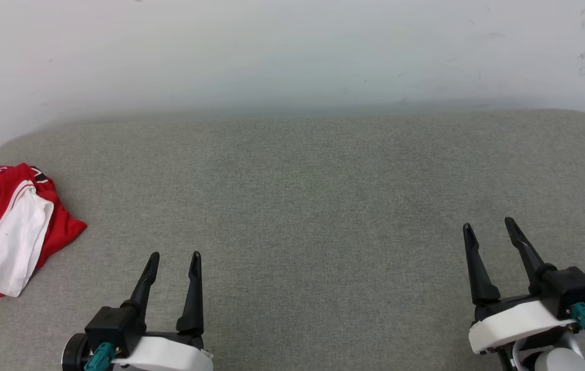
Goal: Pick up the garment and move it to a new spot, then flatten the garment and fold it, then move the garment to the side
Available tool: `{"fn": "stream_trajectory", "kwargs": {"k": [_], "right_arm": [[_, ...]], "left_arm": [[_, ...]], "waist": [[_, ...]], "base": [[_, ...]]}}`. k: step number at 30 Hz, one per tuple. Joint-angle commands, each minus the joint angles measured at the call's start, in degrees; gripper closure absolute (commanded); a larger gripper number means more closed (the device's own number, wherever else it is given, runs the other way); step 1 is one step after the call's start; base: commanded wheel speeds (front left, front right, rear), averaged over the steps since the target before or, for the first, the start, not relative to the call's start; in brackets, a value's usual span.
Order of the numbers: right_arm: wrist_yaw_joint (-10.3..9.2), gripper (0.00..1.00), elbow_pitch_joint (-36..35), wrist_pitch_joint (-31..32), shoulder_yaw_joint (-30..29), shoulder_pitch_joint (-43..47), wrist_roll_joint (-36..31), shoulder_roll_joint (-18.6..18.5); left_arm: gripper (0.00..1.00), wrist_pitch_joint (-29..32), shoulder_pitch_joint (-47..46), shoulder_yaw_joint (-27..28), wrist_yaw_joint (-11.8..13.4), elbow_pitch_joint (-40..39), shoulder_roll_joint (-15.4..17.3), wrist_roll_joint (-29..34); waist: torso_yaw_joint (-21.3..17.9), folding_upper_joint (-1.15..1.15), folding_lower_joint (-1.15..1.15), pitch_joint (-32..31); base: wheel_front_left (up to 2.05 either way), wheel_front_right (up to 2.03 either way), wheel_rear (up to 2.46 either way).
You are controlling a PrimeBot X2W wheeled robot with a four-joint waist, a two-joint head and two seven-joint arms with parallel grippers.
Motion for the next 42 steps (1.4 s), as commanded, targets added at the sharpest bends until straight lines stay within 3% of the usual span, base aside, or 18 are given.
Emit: {"fn": "stream_trajectory", "kwargs": {"k": [1, 12, 22, 42], "right_arm": [[-0.03, 0.0, -0.3, -0.4, 0.3, -0.2, 0.7, 0.0], [-0.04, 0.0, 2.1, -1.6, 0.4, 0.3, 8.8, 0.0], [-0.04, 0.0, 3.4, -2.2, 0.4, -0.2, 5.6, 0.1], [-0.04, 0.0, 3.7, -2.2, 0.9, 0.5, 6.8, 0.1]], "left_arm": [[0.0, -0.5, 0.4, 0.5, -0.5, -0.3, 0.0, 0.2], [0.0, -1.7, 1.5, 4.0, -2.9, 0.2, -0.5, -4.7], [0.0, -2.3, 1.9, 3.1, -3.6, 1.4, -0.5, -2.5], [0.0, -2.3, 1.6, 2.8, -3.8, 2.3, -0.5, -2.9]], "waist": [[0.0, 0.0, 0.0, 0.0], [-0.3, 0.0, 0.0, -0.1], [-0.4, 0.0, 0.0, -0.1], [0.7, 0.0, 0.0, -0.4]], "base": [[0.0, 0.0, 0.0], [0.0, 0.0, 0.0], [0.0, 0.0, 0.0], [0.0, 0.0, 0.0]]}}
